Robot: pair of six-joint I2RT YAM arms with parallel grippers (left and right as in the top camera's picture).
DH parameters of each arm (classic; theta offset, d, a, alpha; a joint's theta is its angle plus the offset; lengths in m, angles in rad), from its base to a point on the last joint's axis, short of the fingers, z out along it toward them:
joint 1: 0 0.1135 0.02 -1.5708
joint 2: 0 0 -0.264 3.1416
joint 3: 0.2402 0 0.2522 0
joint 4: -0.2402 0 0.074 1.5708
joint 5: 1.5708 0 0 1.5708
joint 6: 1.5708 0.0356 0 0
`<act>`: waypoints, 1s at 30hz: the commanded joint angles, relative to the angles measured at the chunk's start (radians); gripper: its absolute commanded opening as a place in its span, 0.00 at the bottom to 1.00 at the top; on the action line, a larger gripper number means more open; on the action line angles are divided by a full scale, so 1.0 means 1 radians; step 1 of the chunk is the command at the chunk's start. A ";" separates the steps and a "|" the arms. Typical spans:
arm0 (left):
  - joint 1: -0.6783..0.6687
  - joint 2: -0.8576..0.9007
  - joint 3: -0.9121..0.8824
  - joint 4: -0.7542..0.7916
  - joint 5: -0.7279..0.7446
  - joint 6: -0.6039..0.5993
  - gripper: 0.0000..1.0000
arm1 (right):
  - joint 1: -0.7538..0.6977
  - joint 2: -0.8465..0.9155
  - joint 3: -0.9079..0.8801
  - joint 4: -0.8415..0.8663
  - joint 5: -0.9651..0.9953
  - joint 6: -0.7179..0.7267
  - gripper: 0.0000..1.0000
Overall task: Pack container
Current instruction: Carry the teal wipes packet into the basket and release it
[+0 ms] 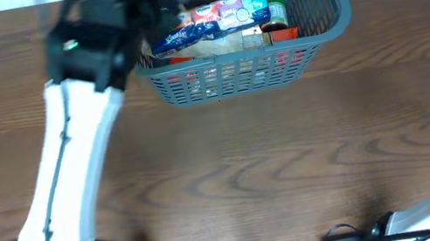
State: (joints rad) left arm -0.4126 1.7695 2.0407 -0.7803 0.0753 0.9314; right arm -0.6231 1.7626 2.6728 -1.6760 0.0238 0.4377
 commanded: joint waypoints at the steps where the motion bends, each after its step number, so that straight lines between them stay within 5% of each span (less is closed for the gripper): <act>1: -0.023 0.092 0.011 0.082 -0.003 0.206 0.06 | -0.032 -0.004 -0.005 -0.018 0.006 0.002 0.99; 11: -0.039 0.351 0.011 0.154 -0.003 0.216 0.06 | -0.039 -0.004 -0.005 -0.022 0.005 -0.035 0.99; 14: -0.043 0.385 0.010 0.126 -0.003 0.216 0.16 | -0.038 -0.004 -0.005 -0.022 -0.003 -0.035 0.99; 15: -0.044 0.392 0.009 0.117 -0.003 0.214 0.33 | -0.038 -0.004 -0.005 -0.022 -0.005 -0.035 0.99; 18: -0.045 0.394 0.009 0.088 -0.003 0.212 0.62 | -0.038 -0.004 -0.005 -0.022 -0.005 -0.035 0.99; 19: -0.045 0.391 0.009 0.083 -0.004 0.209 0.99 | -0.038 -0.004 -0.005 -0.022 -0.006 -0.035 0.99; 30: -0.027 0.167 0.021 0.093 -0.079 -0.012 0.98 | -0.038 -0.004 -0.005 -0.022 -0.006 -0.055 0.99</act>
State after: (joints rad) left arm -0.4541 2.0670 2.0518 -0.6926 0.0521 1.0096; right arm -0.6537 1.7626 2.6728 -1.6943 0.0212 0.4091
